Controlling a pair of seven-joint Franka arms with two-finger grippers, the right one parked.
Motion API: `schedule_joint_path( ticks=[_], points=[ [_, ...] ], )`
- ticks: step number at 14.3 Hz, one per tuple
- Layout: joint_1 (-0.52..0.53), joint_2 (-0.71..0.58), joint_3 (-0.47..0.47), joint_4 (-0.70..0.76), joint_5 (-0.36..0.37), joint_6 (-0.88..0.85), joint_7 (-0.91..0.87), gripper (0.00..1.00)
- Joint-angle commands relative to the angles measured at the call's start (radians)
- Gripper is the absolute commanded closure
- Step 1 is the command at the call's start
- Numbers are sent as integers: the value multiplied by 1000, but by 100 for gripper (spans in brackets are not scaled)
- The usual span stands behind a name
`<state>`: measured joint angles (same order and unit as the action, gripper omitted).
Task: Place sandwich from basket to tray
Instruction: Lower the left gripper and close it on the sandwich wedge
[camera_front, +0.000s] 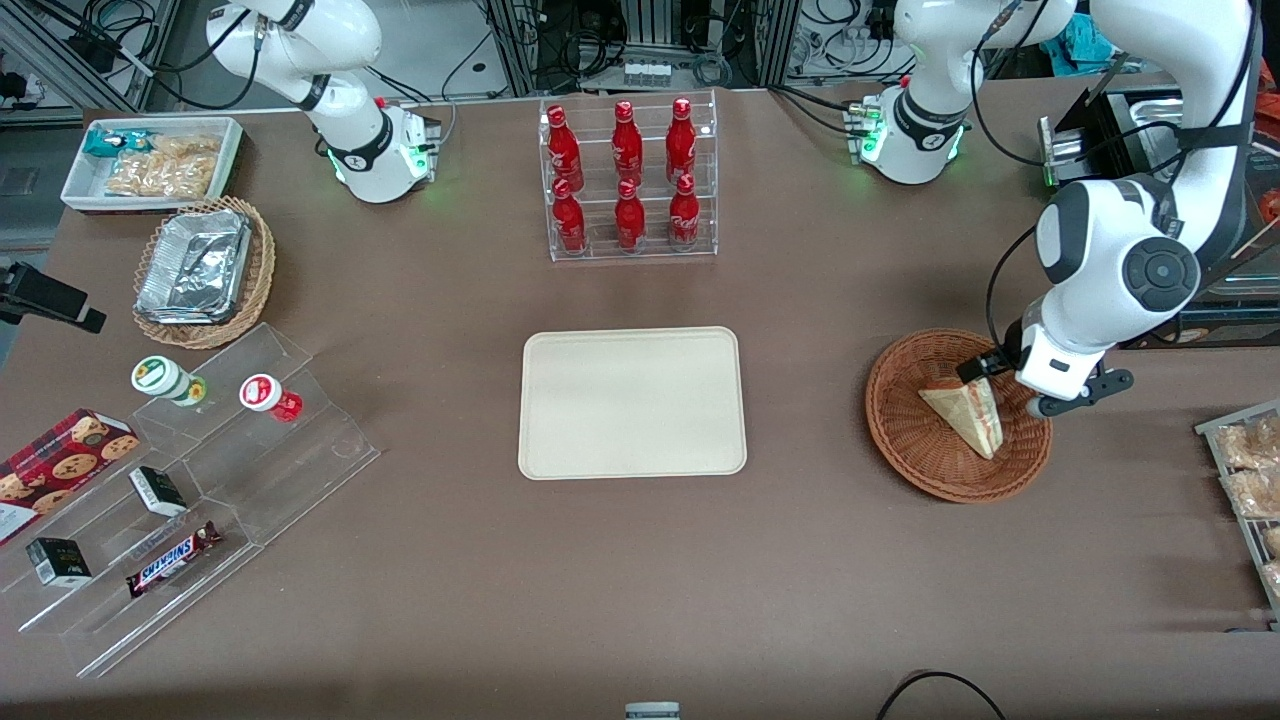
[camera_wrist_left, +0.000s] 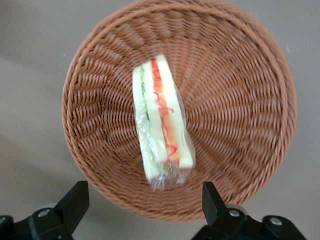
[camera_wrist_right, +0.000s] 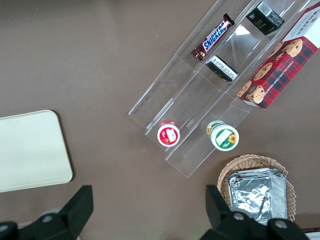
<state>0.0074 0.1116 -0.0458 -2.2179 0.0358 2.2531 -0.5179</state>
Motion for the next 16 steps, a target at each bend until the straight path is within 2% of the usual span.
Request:
schedule_joint_path(
  ticks=[1,4,5,6,8,9,11,12,16],
  points=[
    [-4,41,-5,-17,7,124,-241,0],
    [-6,94,-5,-25,7,177,-263,0],
    [-4,106,-5,-25,7,178,-269,7],
    [-6,118,-5,-26,7,180,-295,25],
    [-7,131,-5,-26,9,175,-336,80],
    [-7,125,-5,-20,9,166,-332,90],
    [-9,106,-8,15,10,117,-327,94],
    [-18,105,-11,64,10,41,-327,95],
    [-151,134,-11,277,12,-258,-323,97]
  ],
)
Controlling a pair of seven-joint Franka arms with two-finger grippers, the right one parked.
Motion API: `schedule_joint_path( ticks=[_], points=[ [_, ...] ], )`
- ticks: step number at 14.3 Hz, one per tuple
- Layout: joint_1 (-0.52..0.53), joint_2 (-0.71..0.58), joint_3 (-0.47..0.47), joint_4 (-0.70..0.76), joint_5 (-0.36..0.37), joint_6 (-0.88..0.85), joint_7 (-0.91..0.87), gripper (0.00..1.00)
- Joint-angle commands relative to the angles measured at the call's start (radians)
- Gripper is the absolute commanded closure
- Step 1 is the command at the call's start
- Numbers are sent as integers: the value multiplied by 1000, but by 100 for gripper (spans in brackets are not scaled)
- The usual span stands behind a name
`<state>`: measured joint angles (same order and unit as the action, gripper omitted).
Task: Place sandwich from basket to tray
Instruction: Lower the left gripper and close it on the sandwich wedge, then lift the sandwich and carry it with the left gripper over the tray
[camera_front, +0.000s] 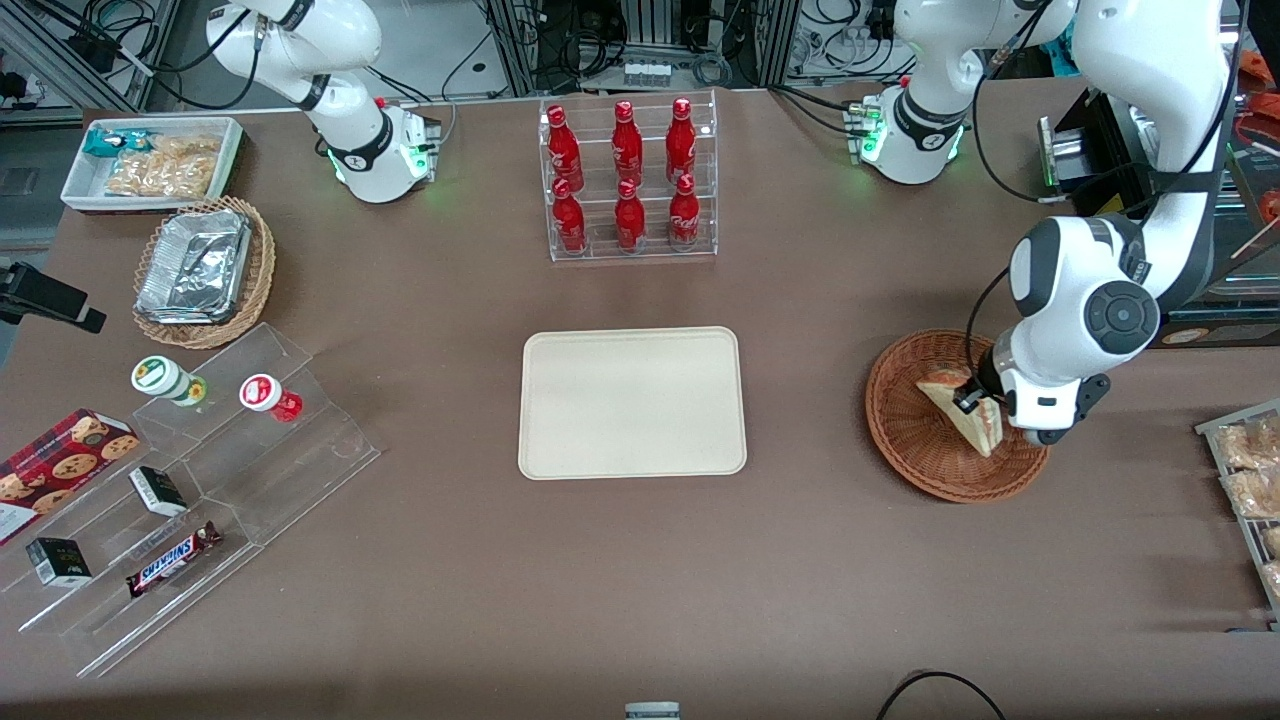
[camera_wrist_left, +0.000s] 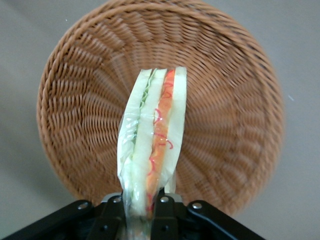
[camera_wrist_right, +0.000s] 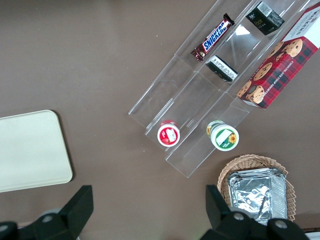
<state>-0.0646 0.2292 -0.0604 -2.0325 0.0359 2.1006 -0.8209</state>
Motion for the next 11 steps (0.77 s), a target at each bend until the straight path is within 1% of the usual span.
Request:
schedule_joint_path(
  ticks=[1,2,3,4,6,8,10,11],
  points=[
    [-131,30,4,116,18,-117,-12,97],
    [-176,45,4,141,60,-119,52,96],
    [-204,56,4,159,79,-117,102,95],
    [-249,74,1,194,81,-119,115,94],
    [-326,143,1,274,73,-134,99,96],
    [-397,220,1,360,27,-131,63,98],
    [-470,319,1,479,-52,-131,45,99],
    [-506,366,1,536,-71,-133,23,99]
  ],
)
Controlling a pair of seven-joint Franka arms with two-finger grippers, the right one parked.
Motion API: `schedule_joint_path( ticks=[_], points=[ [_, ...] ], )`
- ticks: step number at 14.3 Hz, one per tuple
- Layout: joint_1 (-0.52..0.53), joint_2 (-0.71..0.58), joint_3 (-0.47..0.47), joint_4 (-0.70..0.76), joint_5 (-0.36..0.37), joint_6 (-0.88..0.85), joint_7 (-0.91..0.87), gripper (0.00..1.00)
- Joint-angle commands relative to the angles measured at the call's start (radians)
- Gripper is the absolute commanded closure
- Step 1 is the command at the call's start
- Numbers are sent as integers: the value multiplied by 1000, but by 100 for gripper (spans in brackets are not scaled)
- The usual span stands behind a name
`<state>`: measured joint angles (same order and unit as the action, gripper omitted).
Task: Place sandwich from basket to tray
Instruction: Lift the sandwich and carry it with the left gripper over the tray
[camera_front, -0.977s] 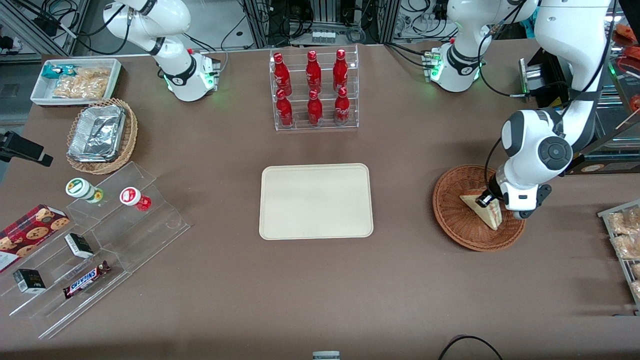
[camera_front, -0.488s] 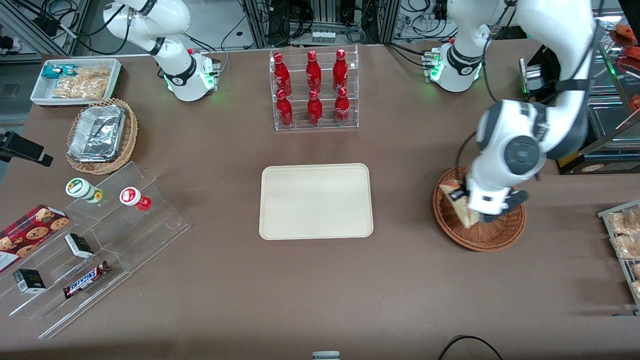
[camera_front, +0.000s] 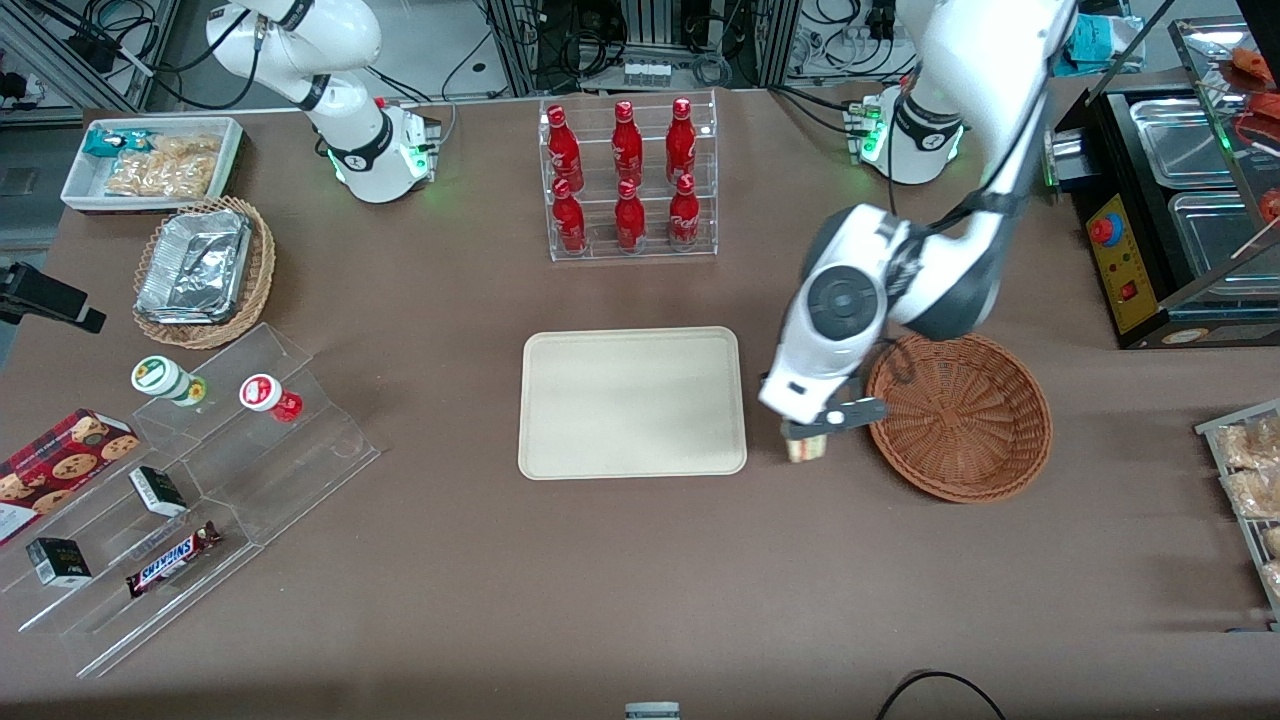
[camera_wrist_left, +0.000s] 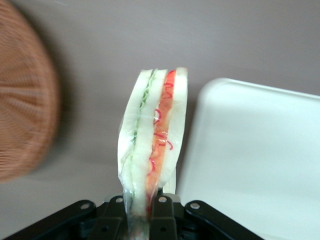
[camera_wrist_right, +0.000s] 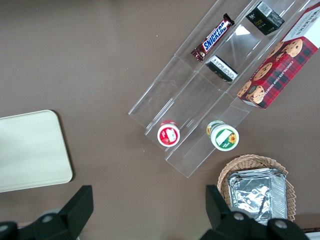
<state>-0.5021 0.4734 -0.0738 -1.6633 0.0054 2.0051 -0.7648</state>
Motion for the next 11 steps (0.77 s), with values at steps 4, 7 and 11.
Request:
schedule_joint_path(
  ticks=[4,7,11],
  points=[
    [-154,253,12,322,-44,-23,-140,99],
    [-197,326,-3,398,-42,-6,-174,99],
    [-231,363,-15,396,-41,69,-200,97]
  ],
)
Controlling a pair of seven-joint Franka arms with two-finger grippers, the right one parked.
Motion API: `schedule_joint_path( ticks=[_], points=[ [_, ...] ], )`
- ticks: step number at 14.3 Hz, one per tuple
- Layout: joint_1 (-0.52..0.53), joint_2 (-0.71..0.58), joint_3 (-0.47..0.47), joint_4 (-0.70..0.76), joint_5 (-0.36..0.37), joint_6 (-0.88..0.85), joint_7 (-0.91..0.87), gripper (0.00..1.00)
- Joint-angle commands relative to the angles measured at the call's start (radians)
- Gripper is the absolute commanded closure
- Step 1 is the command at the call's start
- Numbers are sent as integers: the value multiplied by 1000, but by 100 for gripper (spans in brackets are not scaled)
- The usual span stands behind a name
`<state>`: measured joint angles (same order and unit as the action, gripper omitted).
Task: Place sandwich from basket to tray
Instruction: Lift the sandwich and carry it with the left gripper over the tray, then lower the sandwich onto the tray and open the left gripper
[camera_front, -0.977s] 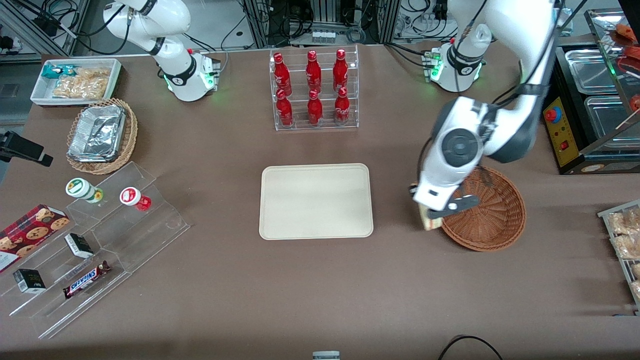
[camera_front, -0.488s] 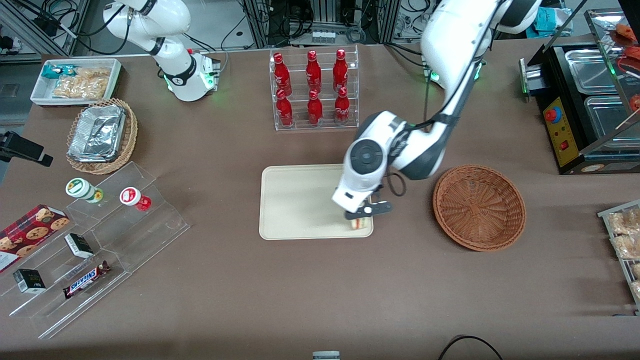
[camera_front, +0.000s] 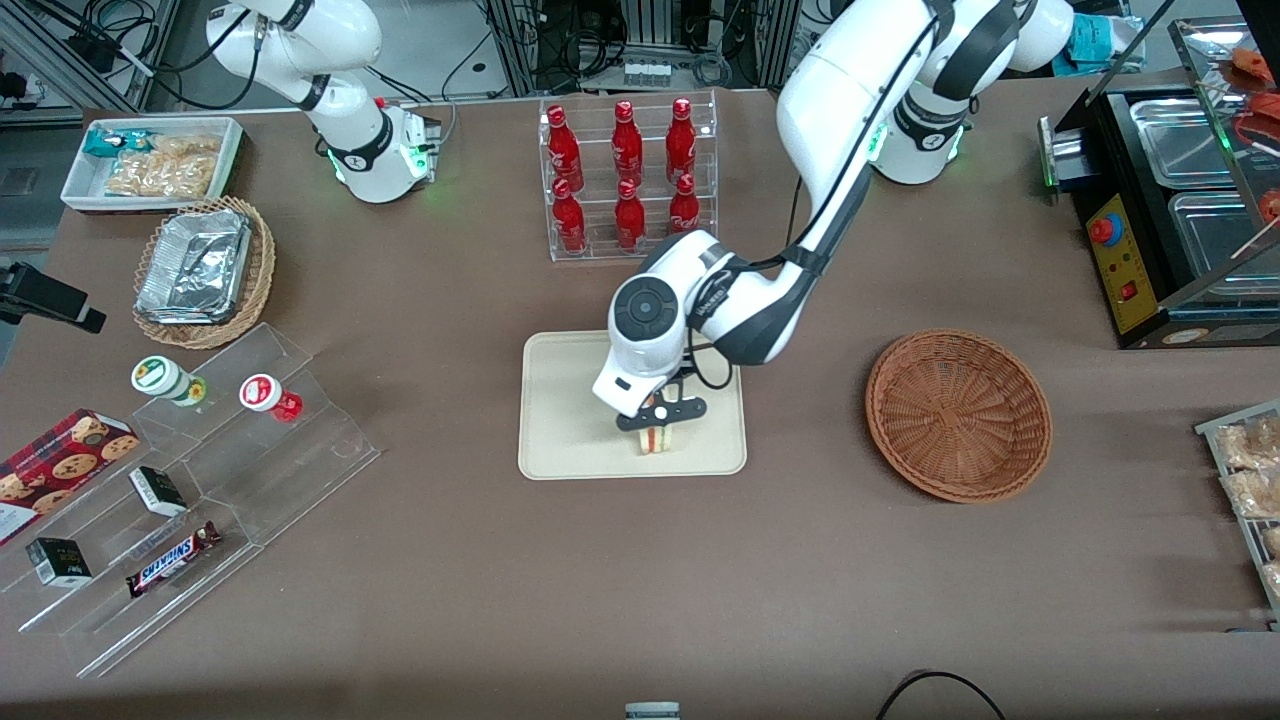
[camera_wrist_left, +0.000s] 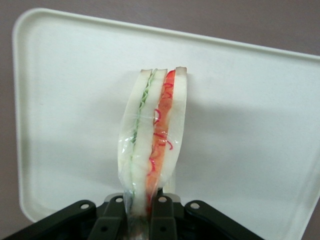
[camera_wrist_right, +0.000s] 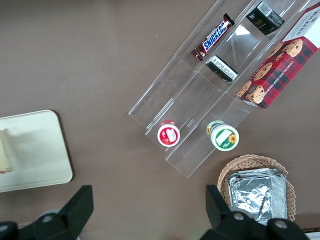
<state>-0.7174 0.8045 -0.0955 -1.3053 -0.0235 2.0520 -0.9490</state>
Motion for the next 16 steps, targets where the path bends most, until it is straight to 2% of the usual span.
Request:
schedule_joint_path(
  ticks=[1,2,3,4,9,13,16],
  points=[
    [-20,41,7,38,-12,28,-16,95],
    [-28,42,7,37,-12,28,-17,90],
    [-31,42,7,34,-12,28,-19,56],
    [-31,39,7,31,-12,30,-25,1],
    [-24,-22,10,28,-3,2,-28,0],
    [22,-140,45,0,5,-214,-5,0],
    [99,-243,45,-133,8,-240,86,0]
  ],
)
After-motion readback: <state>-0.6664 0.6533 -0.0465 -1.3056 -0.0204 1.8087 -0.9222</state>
